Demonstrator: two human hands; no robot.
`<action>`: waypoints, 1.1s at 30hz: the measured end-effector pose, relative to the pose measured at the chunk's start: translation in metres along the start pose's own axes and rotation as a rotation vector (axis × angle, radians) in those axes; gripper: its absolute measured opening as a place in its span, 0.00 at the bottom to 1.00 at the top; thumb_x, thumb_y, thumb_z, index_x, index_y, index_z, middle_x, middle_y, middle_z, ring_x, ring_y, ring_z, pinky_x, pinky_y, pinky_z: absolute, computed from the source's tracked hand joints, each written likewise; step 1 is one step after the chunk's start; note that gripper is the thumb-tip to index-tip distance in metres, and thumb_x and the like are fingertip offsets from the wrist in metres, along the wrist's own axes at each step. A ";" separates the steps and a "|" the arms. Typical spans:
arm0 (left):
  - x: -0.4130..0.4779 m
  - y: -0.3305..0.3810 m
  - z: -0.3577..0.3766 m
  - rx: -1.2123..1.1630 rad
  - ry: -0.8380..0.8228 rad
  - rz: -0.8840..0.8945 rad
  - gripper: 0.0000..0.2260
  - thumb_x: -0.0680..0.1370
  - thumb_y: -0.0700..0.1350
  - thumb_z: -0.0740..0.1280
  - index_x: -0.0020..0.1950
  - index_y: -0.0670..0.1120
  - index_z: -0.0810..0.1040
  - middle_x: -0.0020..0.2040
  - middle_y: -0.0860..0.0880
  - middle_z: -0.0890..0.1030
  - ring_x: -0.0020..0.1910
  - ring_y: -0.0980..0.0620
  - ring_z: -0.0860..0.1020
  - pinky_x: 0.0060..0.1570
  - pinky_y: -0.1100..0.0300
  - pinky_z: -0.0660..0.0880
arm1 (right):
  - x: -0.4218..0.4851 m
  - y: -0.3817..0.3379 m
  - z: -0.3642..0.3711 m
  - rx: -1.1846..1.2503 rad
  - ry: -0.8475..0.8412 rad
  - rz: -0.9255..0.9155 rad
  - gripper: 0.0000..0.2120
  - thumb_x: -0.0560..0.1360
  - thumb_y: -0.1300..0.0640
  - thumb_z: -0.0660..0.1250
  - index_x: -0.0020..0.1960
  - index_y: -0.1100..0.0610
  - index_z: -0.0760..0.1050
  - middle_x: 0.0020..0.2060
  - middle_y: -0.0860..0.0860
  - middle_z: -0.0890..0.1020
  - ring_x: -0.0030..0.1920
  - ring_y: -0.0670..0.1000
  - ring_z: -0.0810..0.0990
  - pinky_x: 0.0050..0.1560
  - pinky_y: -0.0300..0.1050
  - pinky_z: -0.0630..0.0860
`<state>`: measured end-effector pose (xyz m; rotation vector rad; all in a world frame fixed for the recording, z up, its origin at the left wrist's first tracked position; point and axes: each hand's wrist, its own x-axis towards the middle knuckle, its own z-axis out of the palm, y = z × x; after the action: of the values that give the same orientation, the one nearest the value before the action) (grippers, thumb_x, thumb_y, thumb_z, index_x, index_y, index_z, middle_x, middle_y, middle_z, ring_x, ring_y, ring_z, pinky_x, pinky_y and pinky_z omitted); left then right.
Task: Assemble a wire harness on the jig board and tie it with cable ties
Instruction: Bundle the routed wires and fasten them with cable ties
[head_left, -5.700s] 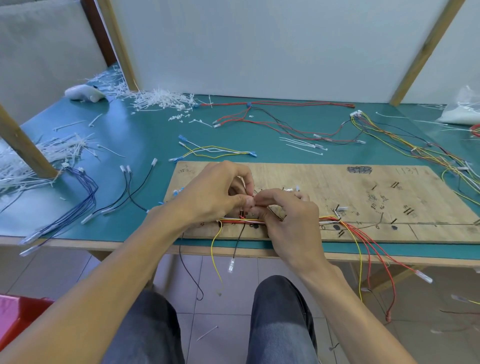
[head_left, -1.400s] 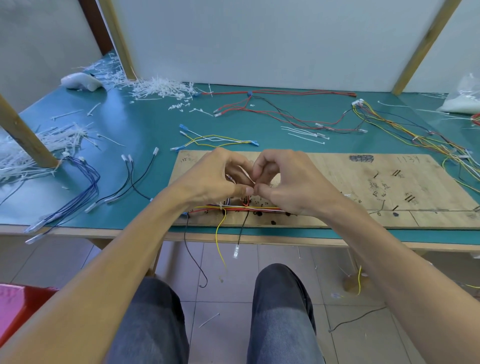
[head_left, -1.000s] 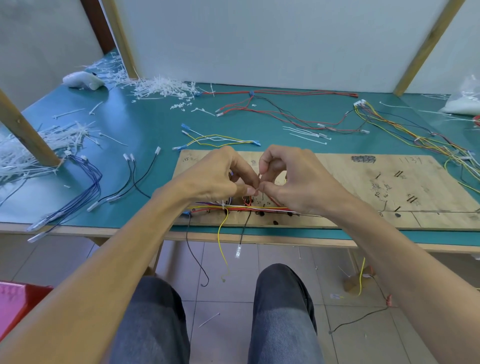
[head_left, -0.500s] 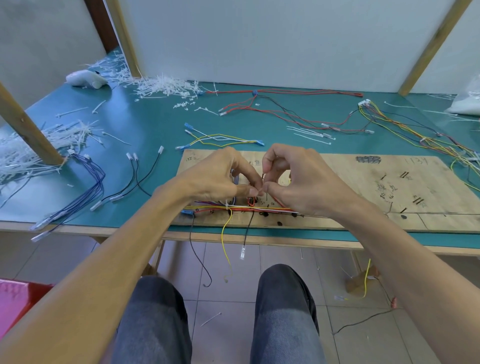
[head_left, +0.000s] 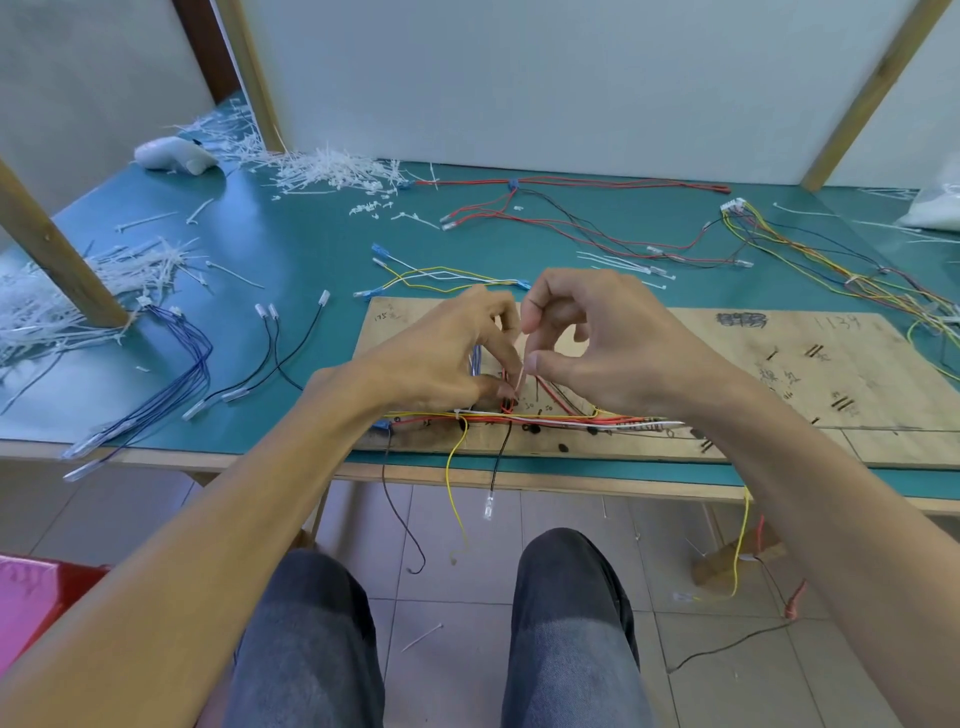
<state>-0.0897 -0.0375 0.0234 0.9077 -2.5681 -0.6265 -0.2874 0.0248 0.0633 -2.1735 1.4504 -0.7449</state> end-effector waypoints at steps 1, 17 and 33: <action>0.000 0.000 -0.001 0.001 0.011 -0.009 0.04 0.73 0.44 0.80 0.46 0.52 0.89 0.53 0.50 0.75 0.54 0.55 0.69 0.57 0.62 0.68 | 0.000 0.000 0.000 0.006 -0.003 0.003 0.12 0.73 0.64 0.76 0.48 0.51 0.76 0.37 0.42 0.87 0.42 0.43 0.83 0.44 0.25 0.69; -0.003 -0.006 -0.001 -0.056 -0.049 -0.030 0.02 0.76 0.48 0.77 0.48 0.55 0.87 0.51 0.51 0.72 0.56 0.50 0.67 0.59 0.58 0.65 | -0.001 0.003 0.001 0.066 -0.006 0.024 0.11 0.74 0.62 0.76 0.47 0.50 0.77 0.38 0.44 0.87 0.43 0.44 0.85 0.45 0.26 0.71; -0.003 -0.002 -0.004 0.023 -0.045 -0.060 0.04 0.75 0.51 0.79 0.48 0.59 0.88 0.46 0.55 0.70 0.52 0.50 0.67 0.58 0.49 0.69 | -0.019 0.020 0.012 0.439 0.179 0.159 0.10 0.78 0.62 0.76 0.57 0.54 0.81 0.43 0.53 0.88 0.48 0.57 0.86 0.57 0.60 0.80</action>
<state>-0.0849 -0.0382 0.0248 0.9927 -2.6014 -0.6420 -0.2995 0.0355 0.0381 -1.6773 1.3670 -1.1038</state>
